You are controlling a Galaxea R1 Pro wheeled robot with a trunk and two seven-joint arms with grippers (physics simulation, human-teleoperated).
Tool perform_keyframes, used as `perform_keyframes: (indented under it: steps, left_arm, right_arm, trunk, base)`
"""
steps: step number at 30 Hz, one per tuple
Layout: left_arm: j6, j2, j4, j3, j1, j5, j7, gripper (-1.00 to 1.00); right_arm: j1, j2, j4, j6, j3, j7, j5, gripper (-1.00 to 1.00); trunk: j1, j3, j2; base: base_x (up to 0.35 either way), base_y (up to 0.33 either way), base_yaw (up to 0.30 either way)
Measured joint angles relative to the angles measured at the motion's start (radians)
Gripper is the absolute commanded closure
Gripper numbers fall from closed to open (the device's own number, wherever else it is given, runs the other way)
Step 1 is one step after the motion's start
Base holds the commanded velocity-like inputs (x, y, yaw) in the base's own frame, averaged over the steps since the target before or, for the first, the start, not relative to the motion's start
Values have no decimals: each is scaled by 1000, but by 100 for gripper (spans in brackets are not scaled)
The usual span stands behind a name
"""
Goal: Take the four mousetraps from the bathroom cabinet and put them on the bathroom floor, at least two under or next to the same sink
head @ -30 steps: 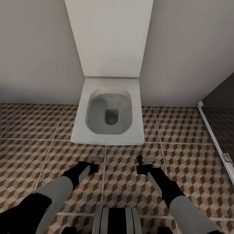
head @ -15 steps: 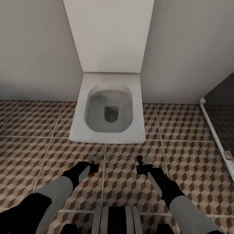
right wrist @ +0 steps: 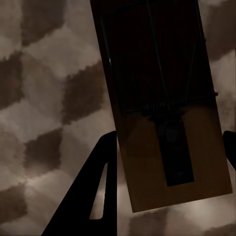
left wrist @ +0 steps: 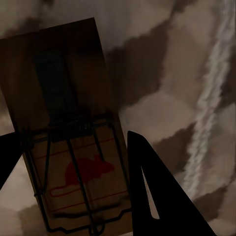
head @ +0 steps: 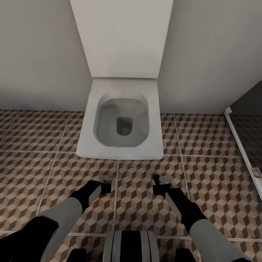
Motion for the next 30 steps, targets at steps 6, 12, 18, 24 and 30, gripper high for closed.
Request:
perform_keyframes:
  steps: [6, 12, 18, 24, 30]
  left_arm:
    - [0, -1, 0, 0, 0, 0, 0, 100]
    - [0, -1, 0, 0, 0, 0, 0, 100]
    - [0, -1, 0, 0, 0, 0, 0, 100]
    - [0, -1, 0, 0, 0, 0, -1, 100]
    - [0, -1, 0, 0, 0, 0, -1, 100]
  right_arm:
    - [0, 0, 0, 0, 0, 0, 0, 100]
    - [0, 0, 0, 0, 0, 0, 0, 100]
    - [0, 0, 0, 0, 0, 0, 0, 100]
    - [0, 0, 0, 0, 0, 0, 0, 100]
    - [0, 0, 0, 0, 0, 0, 0, 100]
  trunk:
    - [0, -4, 0]
    - [0, -4, 0]
    - [0, -4, 0]
    - [0, -4, 0]
    - [0, -4, 0]
  base:
    - [0, 0, 0]
    - [0, 0, 0]
    - [0, 1, 0]
    - [0, 171, 0]
    - [0, 30, 0]
